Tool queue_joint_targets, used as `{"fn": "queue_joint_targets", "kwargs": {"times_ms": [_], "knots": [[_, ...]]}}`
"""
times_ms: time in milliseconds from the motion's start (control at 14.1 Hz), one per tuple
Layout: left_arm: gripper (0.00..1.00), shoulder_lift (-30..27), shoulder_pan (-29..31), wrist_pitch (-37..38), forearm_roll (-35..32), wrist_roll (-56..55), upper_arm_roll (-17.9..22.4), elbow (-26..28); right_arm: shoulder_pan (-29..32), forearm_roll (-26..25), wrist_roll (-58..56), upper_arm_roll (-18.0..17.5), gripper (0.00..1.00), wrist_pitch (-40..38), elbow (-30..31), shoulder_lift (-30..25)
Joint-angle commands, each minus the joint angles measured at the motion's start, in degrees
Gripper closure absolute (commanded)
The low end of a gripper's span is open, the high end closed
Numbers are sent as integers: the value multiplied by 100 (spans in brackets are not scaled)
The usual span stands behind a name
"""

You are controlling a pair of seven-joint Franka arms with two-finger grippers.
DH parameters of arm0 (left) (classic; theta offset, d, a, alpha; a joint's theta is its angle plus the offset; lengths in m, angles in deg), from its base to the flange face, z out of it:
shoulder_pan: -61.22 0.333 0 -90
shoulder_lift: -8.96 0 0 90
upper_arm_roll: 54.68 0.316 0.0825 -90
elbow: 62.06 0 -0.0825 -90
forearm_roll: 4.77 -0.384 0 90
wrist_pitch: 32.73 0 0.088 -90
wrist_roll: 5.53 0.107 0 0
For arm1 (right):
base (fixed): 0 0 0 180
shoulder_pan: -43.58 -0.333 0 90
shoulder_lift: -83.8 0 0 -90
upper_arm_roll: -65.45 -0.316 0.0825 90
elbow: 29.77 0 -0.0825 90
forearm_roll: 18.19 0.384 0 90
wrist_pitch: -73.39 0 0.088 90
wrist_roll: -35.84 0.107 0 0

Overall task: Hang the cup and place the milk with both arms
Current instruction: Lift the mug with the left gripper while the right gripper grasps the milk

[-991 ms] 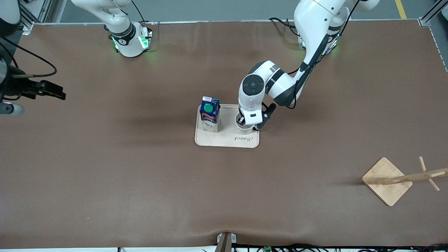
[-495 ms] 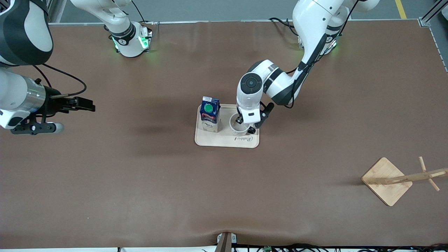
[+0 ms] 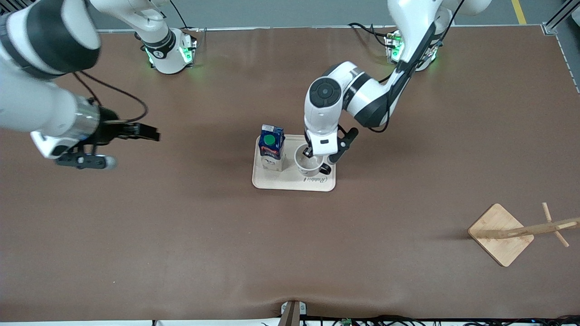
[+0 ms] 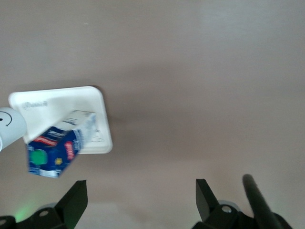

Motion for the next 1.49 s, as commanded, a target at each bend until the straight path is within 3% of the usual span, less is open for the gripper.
{"fn": "queue_joint_targets", "kwargs": {"times_ms": [0, 283, 637, 1132, 1415], "knots": [[100, -540, 374, 414, -219, 822, 24, 96, -518, 100, 612, 50, 0, 218, -55, 132], [100, -1103, 1199, 731, -220, 2675, 15, 96, -1239, 100, 1500, 50, 0, 596, -55, 378], [100, -1430, 2552, 1031, -150, 5242, -3, 78, -1881, 100, 1536, 50, 0, 1404, -46, 958], [100, -1430, 3854, 1040, -132, 7274, 6, -299, -2400, 109, 1562, 59, 0, 1729, -37, 1600], [100, -1412, 4372, 1040, 182, 7593, 6, -475, -2568, 100, 2116, 59, 0, 1968, -37, 1750]]}}
